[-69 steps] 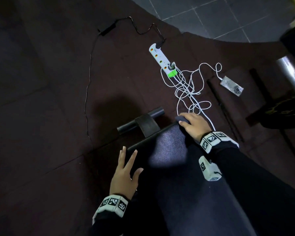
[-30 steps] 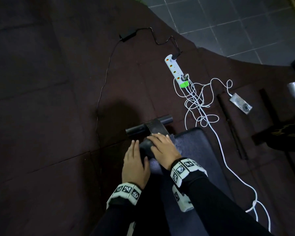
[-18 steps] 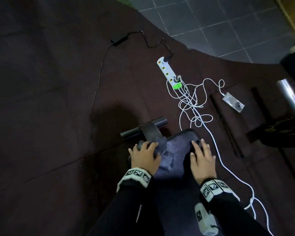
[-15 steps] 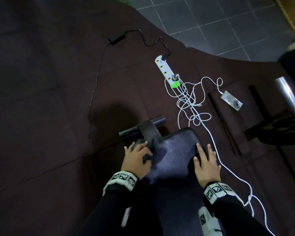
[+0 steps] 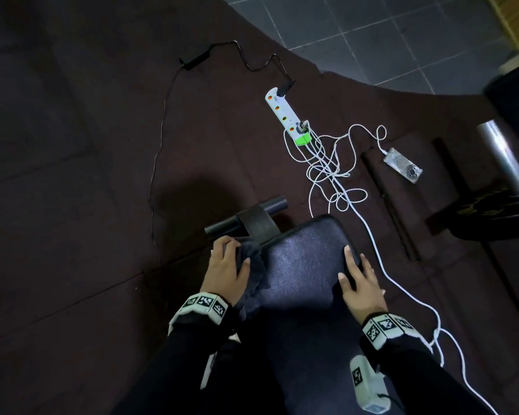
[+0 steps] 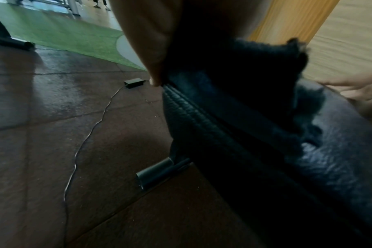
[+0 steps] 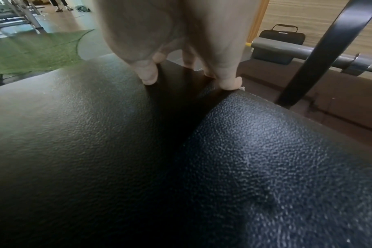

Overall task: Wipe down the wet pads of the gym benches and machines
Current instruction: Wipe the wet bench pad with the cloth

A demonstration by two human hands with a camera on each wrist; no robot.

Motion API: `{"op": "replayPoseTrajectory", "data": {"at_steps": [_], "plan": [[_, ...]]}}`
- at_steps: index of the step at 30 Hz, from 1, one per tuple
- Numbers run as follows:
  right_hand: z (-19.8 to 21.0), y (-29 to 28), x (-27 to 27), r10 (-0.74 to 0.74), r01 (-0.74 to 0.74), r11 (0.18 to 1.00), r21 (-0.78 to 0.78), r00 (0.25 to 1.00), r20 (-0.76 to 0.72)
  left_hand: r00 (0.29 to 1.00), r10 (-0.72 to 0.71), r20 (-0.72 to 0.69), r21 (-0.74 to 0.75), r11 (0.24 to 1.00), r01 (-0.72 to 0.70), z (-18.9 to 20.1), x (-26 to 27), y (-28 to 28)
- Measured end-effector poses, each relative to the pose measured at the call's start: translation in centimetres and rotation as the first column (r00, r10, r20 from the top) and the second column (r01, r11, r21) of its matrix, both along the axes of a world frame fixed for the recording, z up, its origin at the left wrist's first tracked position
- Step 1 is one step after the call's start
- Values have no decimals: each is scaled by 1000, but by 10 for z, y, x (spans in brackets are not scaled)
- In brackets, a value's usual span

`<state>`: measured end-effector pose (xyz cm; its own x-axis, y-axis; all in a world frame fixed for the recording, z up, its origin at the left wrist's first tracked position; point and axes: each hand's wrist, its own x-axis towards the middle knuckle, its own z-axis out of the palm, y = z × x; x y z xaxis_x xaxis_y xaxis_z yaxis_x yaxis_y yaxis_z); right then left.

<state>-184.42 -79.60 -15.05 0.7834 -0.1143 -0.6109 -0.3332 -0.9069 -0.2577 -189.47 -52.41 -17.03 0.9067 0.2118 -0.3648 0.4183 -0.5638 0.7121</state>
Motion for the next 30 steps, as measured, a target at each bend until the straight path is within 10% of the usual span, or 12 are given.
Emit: {"op": "replayPoseTrajectory", "data": {"at_steps": [30], "plan": [[-18, -25, -46, 124, -127, 992, -9, 954, 273, 887, 460, -40, -152, 874, -461, -10, -118, -88]]}}
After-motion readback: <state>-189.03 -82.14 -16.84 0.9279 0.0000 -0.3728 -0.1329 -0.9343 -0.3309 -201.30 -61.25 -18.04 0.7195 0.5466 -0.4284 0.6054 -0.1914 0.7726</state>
